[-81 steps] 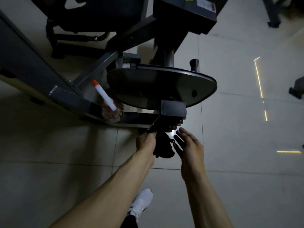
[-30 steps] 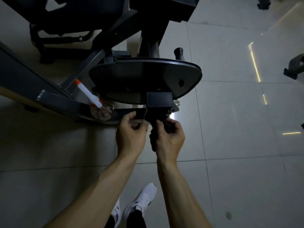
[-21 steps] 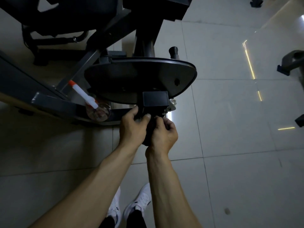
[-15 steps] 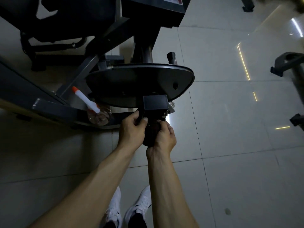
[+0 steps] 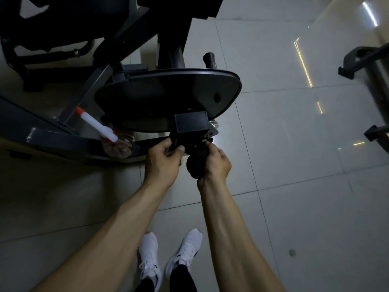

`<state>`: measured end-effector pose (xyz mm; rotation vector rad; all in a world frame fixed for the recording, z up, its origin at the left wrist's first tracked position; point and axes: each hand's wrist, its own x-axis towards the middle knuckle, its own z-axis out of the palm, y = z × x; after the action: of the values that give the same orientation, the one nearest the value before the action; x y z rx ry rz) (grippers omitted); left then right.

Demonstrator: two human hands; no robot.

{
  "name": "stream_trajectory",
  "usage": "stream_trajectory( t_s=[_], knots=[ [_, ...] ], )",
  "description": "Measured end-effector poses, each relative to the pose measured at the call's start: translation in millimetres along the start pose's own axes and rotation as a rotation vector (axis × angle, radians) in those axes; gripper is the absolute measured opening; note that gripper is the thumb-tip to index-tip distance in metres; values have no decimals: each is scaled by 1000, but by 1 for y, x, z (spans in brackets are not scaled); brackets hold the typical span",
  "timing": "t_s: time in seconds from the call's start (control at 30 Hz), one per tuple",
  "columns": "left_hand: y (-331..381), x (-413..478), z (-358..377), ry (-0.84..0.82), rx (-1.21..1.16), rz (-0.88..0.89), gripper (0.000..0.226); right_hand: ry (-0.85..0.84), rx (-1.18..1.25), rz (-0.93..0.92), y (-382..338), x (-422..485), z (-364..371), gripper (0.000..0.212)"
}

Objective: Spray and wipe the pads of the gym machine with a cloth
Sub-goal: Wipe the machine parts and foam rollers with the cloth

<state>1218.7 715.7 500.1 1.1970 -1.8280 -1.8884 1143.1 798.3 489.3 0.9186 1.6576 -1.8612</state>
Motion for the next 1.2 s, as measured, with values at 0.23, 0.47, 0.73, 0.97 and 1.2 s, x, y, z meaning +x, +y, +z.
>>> stream_trajectory(
  t_s=[0.23, 0.47, 0.73, 0.97, 1.2],
  knots=[
    [0, -1, 6, 82, 18, 10, 8, -24, -64, 26, -1, 14, -7, 8],
    [4, 9, 11, 122, 53, -9, 8, 19, 78, 109, 31, 14, -38, 17],
    [-7, 18, 7, 135, 124, -53, 18, -89, 106, -65, 41, -7, -12, 15],
    [-5, 17, 9, 135, 126, -69, 17, -69, 44, 12, 41, 6, -9, 13],
    [-8, 19, 8, 142, 130, -59, 17, -92, 109, -29, 56, 11, -9, 14]
  ],
)
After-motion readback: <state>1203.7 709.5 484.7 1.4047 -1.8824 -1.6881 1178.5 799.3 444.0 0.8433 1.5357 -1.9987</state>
